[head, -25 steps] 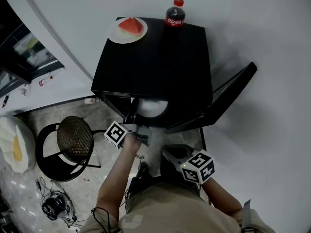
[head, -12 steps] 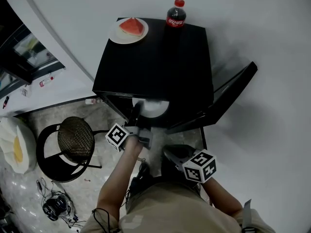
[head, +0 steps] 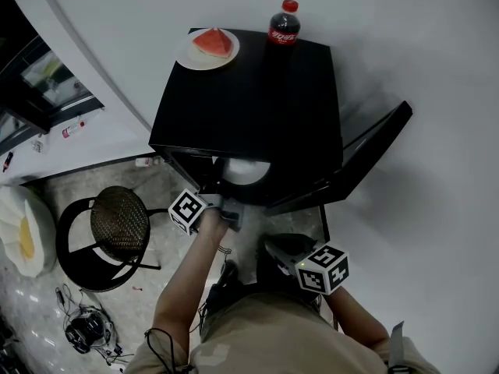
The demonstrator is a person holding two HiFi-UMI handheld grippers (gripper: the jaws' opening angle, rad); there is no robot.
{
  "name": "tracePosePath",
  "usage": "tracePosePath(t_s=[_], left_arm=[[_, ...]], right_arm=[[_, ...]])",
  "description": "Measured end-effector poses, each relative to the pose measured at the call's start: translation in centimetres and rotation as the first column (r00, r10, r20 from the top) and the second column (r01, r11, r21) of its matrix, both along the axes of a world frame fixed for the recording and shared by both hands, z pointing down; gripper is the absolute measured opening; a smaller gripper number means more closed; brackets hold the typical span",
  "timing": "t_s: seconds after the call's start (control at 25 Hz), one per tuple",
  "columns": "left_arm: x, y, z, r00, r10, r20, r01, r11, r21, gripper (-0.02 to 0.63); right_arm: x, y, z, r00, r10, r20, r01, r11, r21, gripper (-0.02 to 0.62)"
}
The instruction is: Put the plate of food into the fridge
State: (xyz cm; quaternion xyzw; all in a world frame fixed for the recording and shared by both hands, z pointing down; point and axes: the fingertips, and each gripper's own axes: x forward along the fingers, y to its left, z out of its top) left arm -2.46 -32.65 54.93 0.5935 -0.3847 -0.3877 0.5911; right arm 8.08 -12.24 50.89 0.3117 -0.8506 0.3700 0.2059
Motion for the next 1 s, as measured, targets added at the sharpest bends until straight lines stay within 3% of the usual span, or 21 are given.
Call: tracePosePath(t_s=[0.24, 0.48, 0.68, 0.88, 1.0], left_arm=[[0.3, 0.6, -0.9, 0.998, 0.04, 0.049, -0.043, 0.997, 0.064, 0.155], [0.2, 2.7, -0.5, 0.983, 0.1, 0.154, -0.11, 0.992, 0.057, 0.155], [0.6, 3.8, 0.3, 0.98, 0.126, 0.155, -0.134, 0.99, 0.04, 0.144], [0.6, 3.5, -0.2, 0.978, 0.128, 0.162, -0.139, 0.988, 0.061, 0.074], [0.4, 3.1, -0.6, 0.982, 0.108, 0.154, -0.12, 0.99, 0.076, 0.066]], right_arm=[[0.0, 0.1, 0.4, 1.0, -0.011, -0.008, 0.011, 1.0, -0.008, 0.023], [-0.3, 0.2, 0.7, 1.0, -0.027, -0.009, 0.027, 0.999, -0.019, 0.023], [-1.0, 0.6, 0.7, 0.999, -0.035, -0.003, 0.035, 0.999, -0.019, 0.023], [-0.7, 0.9, 0.8, 1.0, -0.02, -0.004, 0.02, 1.0, -0.021, 0.023], [-0.4, 1.0, 0.9, 1.0, -0.009, -0.006, 0.009, 1.0, -0.024, 0.023]])
